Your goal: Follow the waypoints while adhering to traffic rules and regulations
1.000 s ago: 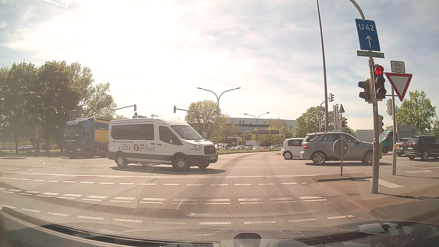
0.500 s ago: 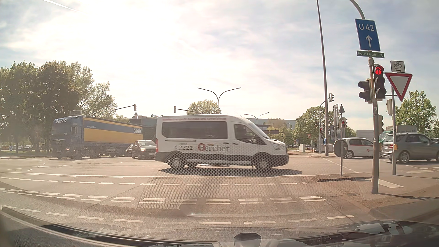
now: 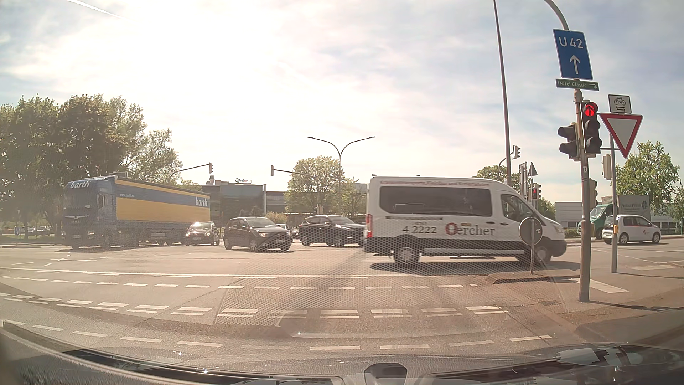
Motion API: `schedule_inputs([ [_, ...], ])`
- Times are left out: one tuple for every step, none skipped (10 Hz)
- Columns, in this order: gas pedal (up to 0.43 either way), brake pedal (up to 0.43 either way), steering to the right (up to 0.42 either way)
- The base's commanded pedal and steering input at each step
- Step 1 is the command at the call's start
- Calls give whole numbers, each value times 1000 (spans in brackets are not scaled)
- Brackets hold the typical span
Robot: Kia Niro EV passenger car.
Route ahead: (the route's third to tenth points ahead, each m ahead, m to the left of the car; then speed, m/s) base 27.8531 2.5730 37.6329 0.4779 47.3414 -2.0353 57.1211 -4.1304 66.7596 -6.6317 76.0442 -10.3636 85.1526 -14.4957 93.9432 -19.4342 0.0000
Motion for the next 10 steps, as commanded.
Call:
schedule_inputs([
  [0,256,14],
  [0,256,14],
  [0,256,14],
  [0,256,14],
  [0,256,14],
  [0,256,14],
  [0,256,14],
  [0,256,14],
  [0,256,14],
  [0,256,14],
])
